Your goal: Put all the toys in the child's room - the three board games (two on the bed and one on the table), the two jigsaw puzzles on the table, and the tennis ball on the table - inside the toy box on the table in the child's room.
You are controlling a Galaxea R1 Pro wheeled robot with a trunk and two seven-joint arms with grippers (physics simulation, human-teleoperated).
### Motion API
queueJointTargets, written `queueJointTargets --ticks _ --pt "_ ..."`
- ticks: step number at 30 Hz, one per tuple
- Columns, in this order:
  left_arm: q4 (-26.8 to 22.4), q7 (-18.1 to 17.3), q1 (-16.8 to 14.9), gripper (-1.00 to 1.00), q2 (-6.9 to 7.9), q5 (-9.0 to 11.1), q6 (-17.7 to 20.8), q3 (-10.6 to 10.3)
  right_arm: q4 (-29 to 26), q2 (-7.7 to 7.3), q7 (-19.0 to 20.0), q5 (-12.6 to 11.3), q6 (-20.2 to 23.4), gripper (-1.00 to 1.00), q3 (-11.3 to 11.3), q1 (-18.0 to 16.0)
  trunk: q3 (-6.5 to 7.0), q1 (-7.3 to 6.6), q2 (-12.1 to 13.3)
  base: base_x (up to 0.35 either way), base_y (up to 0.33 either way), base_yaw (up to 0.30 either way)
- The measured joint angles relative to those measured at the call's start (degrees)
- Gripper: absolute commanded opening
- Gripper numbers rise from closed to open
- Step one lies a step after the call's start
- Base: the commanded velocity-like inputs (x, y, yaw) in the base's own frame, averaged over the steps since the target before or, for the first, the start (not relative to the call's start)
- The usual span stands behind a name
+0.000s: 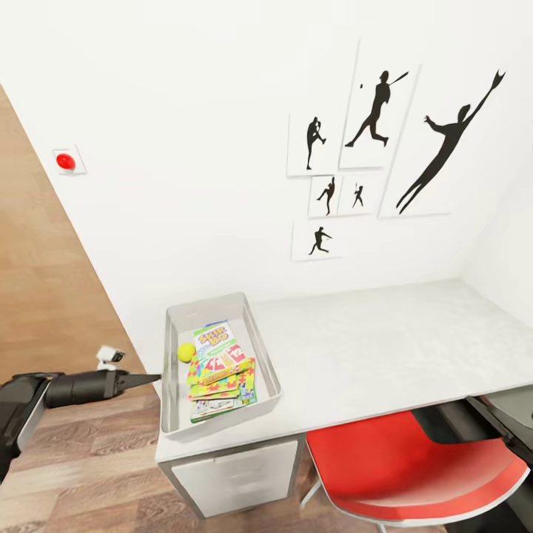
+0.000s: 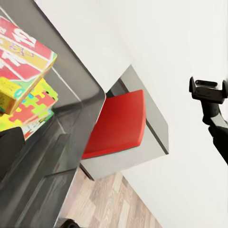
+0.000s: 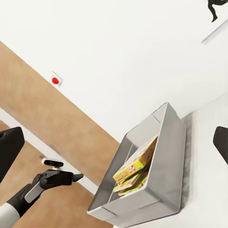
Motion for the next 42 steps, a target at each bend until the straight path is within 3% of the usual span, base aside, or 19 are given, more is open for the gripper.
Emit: queueJointTargets --ticks 6,11,24,42 --pt "-0.6 0.0 1.8 1.0 0.82 2.0 -1.8 4.9 0.0 0.14 0.0 0.1 -0.1 1.0 0.0 0.0 0.56 0.02 0.0 -0.097 0.0 0.0" --pt "-0.7 0.0 2.2 1.0 1.9 2.4 -2.1 6.4 0.0 0.24 0.0 0.1 -0.2 1.0 0.0 0.0 1.02 0.03 0.0 -0.244 -0.001 0.0" --pt "-0.8 0.0 2.4 1.0 2.56 2.6 -2.4 7.2 0.0 0.3 0.0 0.2 -0.2 1.0 0.0 0.0 2.23 0.01 0.0 -0.247 -0.161 0.0" --pt "-0.7 0.0 2.5 1.0 2.49 2.6 -2.4 7.2 0.0 0.36 -0.1 0.3 -0.3 1.0 0.0 0.1 3.19 0.0 0.0 -0.026 -0.073 0.0"
